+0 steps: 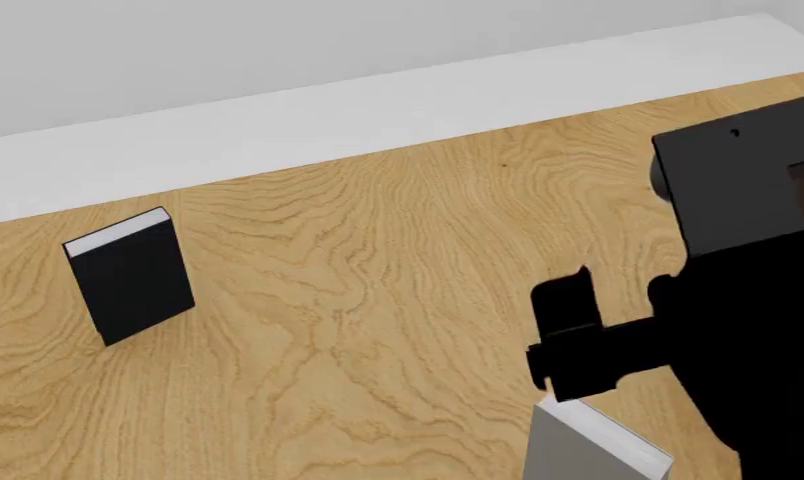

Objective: Pick up the book on the right and place it on the cabinet shelf.

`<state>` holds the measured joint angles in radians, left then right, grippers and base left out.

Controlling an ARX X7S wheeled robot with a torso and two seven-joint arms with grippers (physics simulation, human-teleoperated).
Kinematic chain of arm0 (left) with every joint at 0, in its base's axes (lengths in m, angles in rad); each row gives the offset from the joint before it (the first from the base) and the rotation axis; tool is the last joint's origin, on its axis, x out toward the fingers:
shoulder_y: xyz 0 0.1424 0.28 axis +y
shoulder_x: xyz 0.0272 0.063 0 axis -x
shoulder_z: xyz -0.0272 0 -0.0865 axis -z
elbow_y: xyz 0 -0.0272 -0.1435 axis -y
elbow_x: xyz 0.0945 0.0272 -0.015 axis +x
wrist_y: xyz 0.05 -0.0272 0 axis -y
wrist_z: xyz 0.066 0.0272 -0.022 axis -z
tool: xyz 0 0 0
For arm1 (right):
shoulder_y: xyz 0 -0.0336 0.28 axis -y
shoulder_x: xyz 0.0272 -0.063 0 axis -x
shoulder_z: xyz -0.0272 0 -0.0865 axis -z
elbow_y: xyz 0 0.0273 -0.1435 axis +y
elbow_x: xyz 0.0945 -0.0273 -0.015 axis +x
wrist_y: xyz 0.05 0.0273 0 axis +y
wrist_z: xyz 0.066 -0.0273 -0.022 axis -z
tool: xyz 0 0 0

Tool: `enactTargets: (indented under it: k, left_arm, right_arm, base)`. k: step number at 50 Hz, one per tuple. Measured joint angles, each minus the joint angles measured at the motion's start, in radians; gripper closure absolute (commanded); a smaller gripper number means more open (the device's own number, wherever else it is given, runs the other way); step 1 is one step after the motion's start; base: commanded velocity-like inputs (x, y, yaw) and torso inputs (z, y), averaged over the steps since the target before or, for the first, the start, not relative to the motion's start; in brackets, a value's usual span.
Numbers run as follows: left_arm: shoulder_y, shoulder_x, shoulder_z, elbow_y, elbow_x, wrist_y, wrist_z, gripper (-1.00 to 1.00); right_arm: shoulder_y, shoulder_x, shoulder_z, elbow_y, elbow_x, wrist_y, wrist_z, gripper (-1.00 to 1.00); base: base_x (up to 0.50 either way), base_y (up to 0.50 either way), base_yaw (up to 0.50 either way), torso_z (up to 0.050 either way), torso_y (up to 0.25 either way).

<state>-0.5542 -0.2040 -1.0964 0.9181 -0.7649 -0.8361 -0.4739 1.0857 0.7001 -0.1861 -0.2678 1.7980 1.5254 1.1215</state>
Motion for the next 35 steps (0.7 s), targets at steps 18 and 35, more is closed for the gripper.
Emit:
enactTargets:
  k: [18, 35]
  left_arm:
    - [0.017, -0.009, 0.011, -0.004, -0.011, 0.019, -0.019, -1.00]
    - [0.030, -0.021, 0.018, -0.005, -0.026, 0.029, -0.039, -1.00]
  right_arm:
    - [0.177, 0.046, -0.250, 0.183, 0.007, 0.025, -0.193, -1.00]
    - [0.314, 0.049, -0.497, 0.301, -0.153, 0.014, -0.450, -1.00]
  base:
    - [0.00, 0.00, 0.00, 0.000, 0.000]
    - [0.00, 0.00, 0.00, 0.000, 0.000]
